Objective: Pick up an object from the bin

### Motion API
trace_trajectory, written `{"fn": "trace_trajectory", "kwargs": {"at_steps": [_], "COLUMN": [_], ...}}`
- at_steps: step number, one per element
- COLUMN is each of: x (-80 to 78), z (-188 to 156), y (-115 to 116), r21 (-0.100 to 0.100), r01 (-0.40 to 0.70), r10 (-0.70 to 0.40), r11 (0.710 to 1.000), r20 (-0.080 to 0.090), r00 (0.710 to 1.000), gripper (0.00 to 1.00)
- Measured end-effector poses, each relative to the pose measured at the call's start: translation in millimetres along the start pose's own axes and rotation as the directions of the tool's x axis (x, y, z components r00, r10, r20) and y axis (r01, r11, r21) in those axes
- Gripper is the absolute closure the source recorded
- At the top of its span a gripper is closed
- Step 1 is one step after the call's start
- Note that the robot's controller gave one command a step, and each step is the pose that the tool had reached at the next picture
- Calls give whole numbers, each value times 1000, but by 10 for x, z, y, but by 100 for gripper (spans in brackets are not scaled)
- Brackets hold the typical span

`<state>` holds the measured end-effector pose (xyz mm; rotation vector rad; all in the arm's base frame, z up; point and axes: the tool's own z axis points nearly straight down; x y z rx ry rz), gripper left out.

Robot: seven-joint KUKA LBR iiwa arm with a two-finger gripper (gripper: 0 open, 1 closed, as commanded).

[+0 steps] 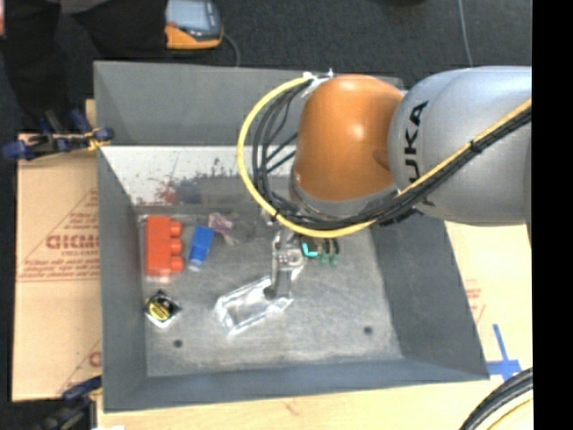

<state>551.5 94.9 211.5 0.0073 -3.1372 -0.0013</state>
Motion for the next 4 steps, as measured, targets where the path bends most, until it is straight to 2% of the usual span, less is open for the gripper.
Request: {"fn": "trace_trajectory", "kwargs": {"at_steps": [1,2,3,4], "x": [93,75,183,288], "z": [1434,1406,1115,-164], "y": [-35,-23,35,145], "r21": [3,4,4,9], "r01": [724,721,717,709], "r10": [-724,-721,-717,-710], "r11": [690,693,697,705], "r20": [2,7,6,9], "r00": [690,692,697,705], "gripper": [0,100,100,100]}}
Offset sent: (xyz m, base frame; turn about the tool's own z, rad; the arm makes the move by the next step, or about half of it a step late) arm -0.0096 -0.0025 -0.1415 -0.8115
